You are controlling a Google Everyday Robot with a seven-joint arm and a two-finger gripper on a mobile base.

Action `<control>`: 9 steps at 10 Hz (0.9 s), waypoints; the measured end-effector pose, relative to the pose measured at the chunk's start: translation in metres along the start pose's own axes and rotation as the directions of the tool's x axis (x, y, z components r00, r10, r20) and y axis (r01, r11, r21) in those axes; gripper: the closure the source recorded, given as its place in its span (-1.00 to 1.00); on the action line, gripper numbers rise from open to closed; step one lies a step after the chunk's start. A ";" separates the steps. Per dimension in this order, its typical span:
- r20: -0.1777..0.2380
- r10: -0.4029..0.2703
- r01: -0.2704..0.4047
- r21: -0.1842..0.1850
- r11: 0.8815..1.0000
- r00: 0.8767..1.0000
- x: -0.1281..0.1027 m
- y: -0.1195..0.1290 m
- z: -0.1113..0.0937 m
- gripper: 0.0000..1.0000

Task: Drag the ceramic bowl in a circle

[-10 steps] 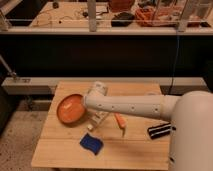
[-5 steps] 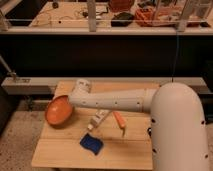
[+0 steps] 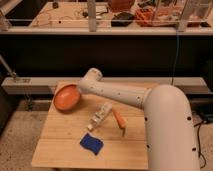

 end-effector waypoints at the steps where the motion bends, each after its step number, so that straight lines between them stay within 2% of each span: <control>1: -0.001 0.036 -0.036 -0.001 0.999 0.999 0.008 0.025 0.003 1.00; 3: -0.012 0.075 -0.075 -0.007 0.997 0.997 0.010 0.052 -0.001 1.00; 5: -0.017 0.095 -0.095 -0.013 0.995 0.995 -0.003 0.054 -0.011 1.00; 7: -0.022 0.102 -0.102 -0.027 0.994 0.995 -0.027 0.055 -0.026 1.00; 8: -0.021 0.100 -0.100 -0.039 0.994 0.995 -0.056 0.048 -0.042 1.00; 9: -0.017 0.098 -0.098 -0.044 0.994 0.995 -0.076 0.043 -0.051 1.00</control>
